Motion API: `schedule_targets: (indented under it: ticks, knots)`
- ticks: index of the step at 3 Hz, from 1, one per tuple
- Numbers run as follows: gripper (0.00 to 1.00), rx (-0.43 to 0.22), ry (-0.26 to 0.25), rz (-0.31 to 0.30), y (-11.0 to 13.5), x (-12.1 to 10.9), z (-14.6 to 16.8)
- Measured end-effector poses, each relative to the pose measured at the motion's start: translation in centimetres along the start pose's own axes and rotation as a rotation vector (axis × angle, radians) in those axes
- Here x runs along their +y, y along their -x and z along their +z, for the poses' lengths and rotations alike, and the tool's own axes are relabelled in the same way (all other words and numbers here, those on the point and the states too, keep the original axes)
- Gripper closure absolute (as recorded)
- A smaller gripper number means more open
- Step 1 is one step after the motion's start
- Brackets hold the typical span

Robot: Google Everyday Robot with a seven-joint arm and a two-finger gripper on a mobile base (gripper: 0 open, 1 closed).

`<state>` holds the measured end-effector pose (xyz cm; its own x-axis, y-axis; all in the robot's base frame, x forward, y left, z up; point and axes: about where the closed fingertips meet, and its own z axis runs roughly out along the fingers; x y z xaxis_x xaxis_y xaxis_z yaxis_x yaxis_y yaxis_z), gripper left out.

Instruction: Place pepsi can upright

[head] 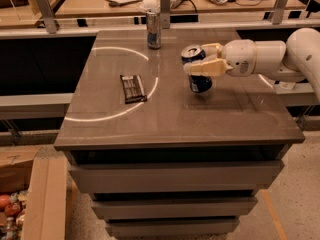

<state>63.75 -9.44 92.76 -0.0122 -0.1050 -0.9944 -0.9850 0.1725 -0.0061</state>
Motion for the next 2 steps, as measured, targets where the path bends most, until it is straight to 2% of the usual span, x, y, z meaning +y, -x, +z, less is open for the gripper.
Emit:
schedule_targets:
  ticks: [1,2]
  knots:
    - [1.0,0.008,-0.012,0.006,-0.97,-0.57,0.09]
    - [0.74,0.023,-0.026,0.019,-1.86,-0.93,0.05]
